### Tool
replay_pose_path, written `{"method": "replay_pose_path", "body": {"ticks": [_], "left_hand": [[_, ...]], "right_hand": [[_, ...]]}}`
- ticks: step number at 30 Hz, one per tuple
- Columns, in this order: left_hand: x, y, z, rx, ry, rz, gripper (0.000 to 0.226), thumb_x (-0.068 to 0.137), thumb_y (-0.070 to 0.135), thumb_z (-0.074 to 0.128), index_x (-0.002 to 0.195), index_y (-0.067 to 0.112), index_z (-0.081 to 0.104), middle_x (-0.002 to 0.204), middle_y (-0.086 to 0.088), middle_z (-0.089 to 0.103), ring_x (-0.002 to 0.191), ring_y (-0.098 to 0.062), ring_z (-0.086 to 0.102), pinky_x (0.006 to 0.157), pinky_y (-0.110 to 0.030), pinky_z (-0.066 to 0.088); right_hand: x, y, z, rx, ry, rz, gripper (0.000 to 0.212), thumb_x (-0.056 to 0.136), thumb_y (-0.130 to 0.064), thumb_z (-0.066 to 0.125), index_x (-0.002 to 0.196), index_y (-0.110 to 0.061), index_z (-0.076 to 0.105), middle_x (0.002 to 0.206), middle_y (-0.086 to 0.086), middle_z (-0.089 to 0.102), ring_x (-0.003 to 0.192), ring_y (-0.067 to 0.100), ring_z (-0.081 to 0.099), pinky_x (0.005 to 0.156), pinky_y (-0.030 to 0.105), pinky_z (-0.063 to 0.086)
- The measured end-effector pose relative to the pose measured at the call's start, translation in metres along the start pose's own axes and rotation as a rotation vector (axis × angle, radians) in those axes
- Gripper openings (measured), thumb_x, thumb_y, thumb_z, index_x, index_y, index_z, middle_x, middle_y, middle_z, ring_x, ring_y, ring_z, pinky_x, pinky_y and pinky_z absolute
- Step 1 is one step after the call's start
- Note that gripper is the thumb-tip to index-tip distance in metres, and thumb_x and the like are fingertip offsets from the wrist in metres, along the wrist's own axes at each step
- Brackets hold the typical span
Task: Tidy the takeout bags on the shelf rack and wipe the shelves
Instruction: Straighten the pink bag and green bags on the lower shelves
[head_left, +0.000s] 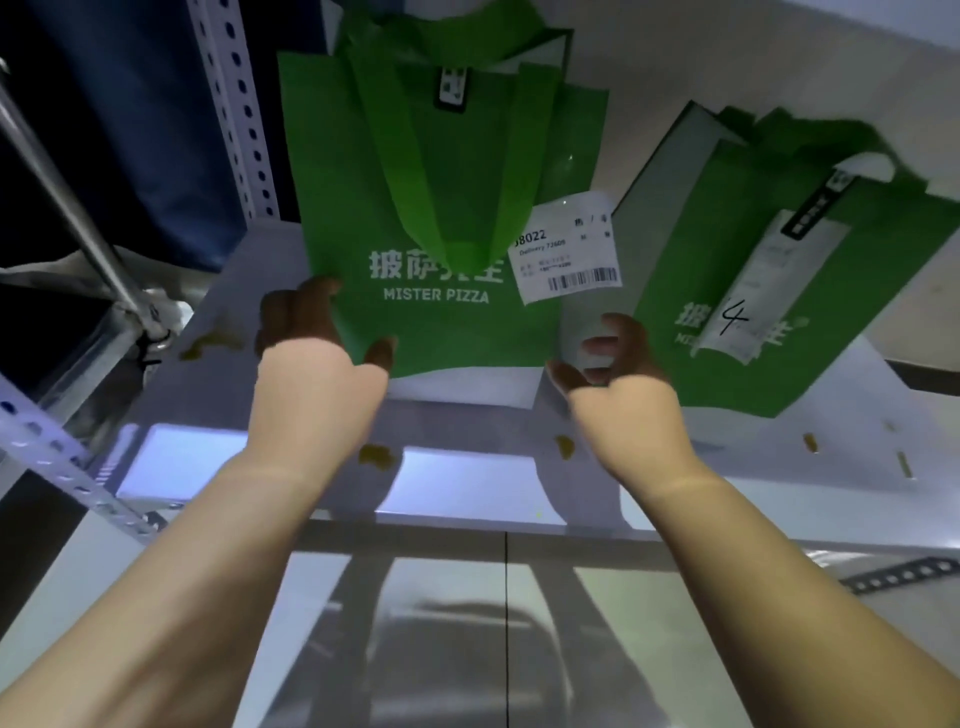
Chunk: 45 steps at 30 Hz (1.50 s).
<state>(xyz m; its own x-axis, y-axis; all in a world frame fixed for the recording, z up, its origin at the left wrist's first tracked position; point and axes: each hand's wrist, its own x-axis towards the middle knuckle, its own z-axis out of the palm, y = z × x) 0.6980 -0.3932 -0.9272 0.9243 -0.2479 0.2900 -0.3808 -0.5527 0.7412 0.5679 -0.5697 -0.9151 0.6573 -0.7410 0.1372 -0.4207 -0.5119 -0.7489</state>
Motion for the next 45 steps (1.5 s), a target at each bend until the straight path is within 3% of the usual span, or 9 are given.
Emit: {"method": "replay_pose_path", "body": {"ticks": [5,11,15,17,20,23,28,38,45], "left_hand": [[-0.007,-0.009,0.001,0.018,-0.025,0.028,0.071,0.080,0.022,0.069,0.140,0.017,0.032,0.137,-0.014,0.037,0.125,-0.029,0.034,0.096,-0.033,0.032],[-0.003,-0.022,-0.001,-0.106,-0.104,0.002,0.079,0.080,0.023,0.070,0.145,0.028,0.024,0.143,-0.004,0.040,0.120,-0.028,0.048,0.093,-0.034,0.044],[-0.006,-0.021,-0.005,-0.096,-0.118,0.008,0.079,0.081,0.024,0.069,0.146,0.027,0.023,0.143,-0.005,0.040,0.121,-0.024,0.048,0.087,-0.028,0.042],[-0.008,-0.018,-0.007,-0.066,-0.139,-0.013,0.079,0.082,0.026,0.068,0.146,0.028,0.022,0.137,-0.011,0.046,0.093,-0.020,0.061,0.070,-0.024,0.045],[-0.016,-0.014,-0.012,0.045,-0.179,-0.094,0.067,0.083,0.032,0.065,0.140,0.023,0.032,0.103,-0.028,0.056,0.044,-0.009,0.045,0.039,-0.019,0.029],[-0.024,-0.007,-0.014,0.095,-0.193,-0.171,0.037,0.084,0.038,0.063,0.104,0.013,0.044,0.110,-0.016,0.045,0.072,-0.025,0.051,0.057,-0.029,0.037],[-0.043,0.016,-0.012,0.052,-0.168,-0.055,0.046,0.084,0.036,0.064,0.124,0.020,0.047,0.111,-0.004,0.042,0.110,-0.029,0.048,0.082,-0.036,0.040],[-0.102,0.095,0.051,-0.056,-0.340,0.107,0.030,0.085,0.031,0.064,0.113,0.023,0.056,0.110,0.005,0.055,0.105,-0.016,0.052,0.086,-0.026,0.039],[-0.112,0.158,0.083,0.055,-0.512,0.094,0.062,0.085,0.040,0.061,0.137,0.019,0.034,0.131,-0.005,0.040,0.118,-0.027,0.045,0.092,-0.037,0.040]], "right_hand": [[0.005,-0.016,0.003,0.122,-0.032,-0.003,0.069,0.082,-0.029,0.068,0.138,-0.030,0.026,0.112,-0.010,0.055,0.097,0.010,0.055,0.083,0.028,0.045],[-0.004,-0.017,0.011,0.150,-0.058,-0.013,0.067,0.086,-0.021,0.064,0.137,-0.037,0.025,0.093,-0.027,0.052,0.092,0.010,0.057,0.075,0.035,0.051],[-0.013,-0.018,0.006,0.032,-0.097,0.005,0.070,0.087,-0.025,0.062,0.140,-0.038,0.017,0.104,-0.010,0.055,0.088,0.021,0.058,0.062,0.048,0.057],[-0.014,-0.018,0.003,0.003,-0.107,0.014,0.069,0.087,-0.025,0.061,0.141,-0.032,0.018,0.111,-0.004,0.056,0.093,0.024,0.058,0.066,0.047,0.057],[-0.016,-0.019,-0.003,-0.020,-0.114,0.034,0.052,0.086,-0.027,0.062,0.131,-0.021,0.036,0.114,0.001,0.059,0.097,0.022,0.059,0.075,0.039,0.055],[-0.021,-0.013,-0.010,-0.048,-0.106,0.064,0.032,0.085,-0.031,0.064,0.110,-0.022,0.045,0.104,-0.002,0.057,0.086,0.016,0.054,0.071,0.027,0.045],[-0.042,0.012,-0.036,-0.013,-0.086,0.002,0.033,0.087,-0.034,0.062,0.114,-0.020,0.050,0.114,-0.002,0.058,0.104,0.017,0.055,0.089,0.038,0.047],[-0.063,0.076,-0.126,-0.068,-0.010,0.040,0.031,0.086,-0.028,0.063,0.116,-0.021,0.056,0.105,-0.008,0.059,0.097,0.011,0.055,0.083,0.025,0.041],[-0.041,0.101,-0.173,-0.114,-0.047,0.151,0.055,0.085,-0.031,0.064,0.133,-0.019,0.040,0.122,0.002,0.056,0.099,0.018,0.053,0.083,0.030,0.041]]}}
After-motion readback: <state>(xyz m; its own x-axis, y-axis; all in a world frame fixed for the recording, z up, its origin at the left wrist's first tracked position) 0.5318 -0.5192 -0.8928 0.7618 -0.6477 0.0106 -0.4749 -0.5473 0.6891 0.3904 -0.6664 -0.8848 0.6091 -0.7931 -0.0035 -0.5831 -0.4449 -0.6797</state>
